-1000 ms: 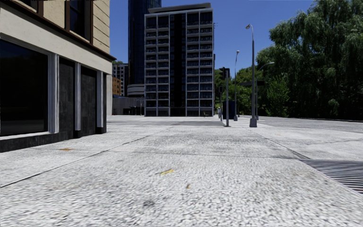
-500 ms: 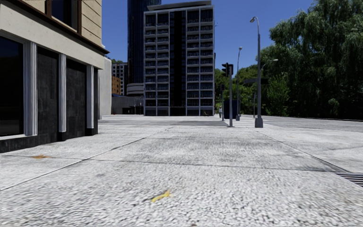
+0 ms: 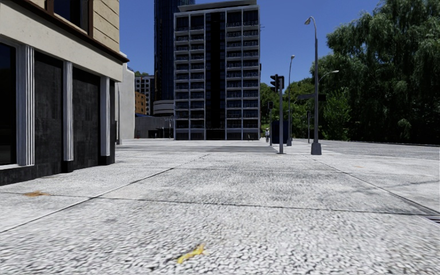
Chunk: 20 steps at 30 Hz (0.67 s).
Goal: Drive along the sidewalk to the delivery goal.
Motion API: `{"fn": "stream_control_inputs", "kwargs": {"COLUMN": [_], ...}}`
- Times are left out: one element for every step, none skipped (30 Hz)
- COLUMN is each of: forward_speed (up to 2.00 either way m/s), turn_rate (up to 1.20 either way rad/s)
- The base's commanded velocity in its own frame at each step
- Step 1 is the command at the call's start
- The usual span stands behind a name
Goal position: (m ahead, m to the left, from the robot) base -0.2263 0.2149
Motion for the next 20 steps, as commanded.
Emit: {"fn": "stream_control_inputs", "kwargs": {"forward_speed": [0.0, 0.0, 0.0, 0.0, 0.0, 0.0, 0.0, 0.0, 0.0, 0.0, 0.0, 0.0, 0.0, 0.0, 0.0, 0.0, 0.0, 0.0, 0.0, 0.0], "turn_rate": [0.0, 0.0, 0.0, 0.0, 0.0, 0.0, 0.0, 0.0, 0.0, 0.0, 0.0, 0.0, 0.0, 0.0, 0.0, 0.0, 0.0, 0.0, 0.0, 0.0]}}
